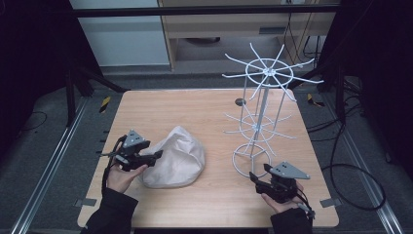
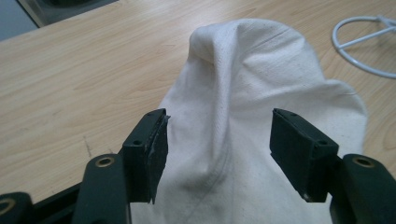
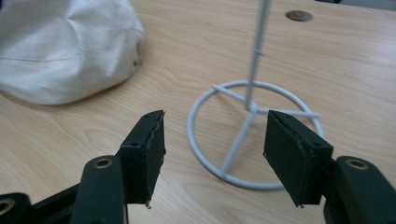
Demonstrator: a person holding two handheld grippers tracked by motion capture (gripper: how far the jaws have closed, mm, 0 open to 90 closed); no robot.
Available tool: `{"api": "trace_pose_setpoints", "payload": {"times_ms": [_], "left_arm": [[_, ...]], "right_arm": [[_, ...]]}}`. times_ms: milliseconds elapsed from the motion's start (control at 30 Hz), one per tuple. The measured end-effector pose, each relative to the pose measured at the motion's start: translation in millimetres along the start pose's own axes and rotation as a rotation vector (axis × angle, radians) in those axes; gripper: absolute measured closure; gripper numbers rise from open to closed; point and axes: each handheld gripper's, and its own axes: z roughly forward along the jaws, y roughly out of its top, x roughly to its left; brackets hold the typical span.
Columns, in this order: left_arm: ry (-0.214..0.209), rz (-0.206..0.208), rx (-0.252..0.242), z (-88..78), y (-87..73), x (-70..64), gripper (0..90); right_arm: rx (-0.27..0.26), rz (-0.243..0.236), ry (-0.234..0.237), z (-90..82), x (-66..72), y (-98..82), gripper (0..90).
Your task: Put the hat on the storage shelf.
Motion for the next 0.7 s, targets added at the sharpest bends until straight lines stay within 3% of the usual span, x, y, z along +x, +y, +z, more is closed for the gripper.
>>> {"api": "trace_pose_setpoints", "payload": {"times_ms": [33,167,400,600,700], "left_arm": [[-0.002,0.004,0.005,2.1,0.9,0.3,37.9],[-0.006,0.017,0.032,12.7,2.7,1.8,38.4],[-0.01,0.04,0.097,31.4,2.4,2.1,40.7],[-0.007,0.044,0.12,45.5,1.5,2.0,49.9],[-0.01,0.034,0.117,46.4,1.6,3.0,61.3]], "right_arm": [[0.011,0.013,-0.018,-2.8,-7.1,-5.3,37.9],[0.024,0.014,-0.041,-3.5,-14.1,-10.7,37.3],[0.041,0.004,-0.05,0.6,-17.4,-13.6,36.2],[0.05,0.005,-0.055,1.2,-18.3,-15.0,36.0],[0.049,0.004,-0.06,0.2,-19.6,-15.9,36.0]]}}
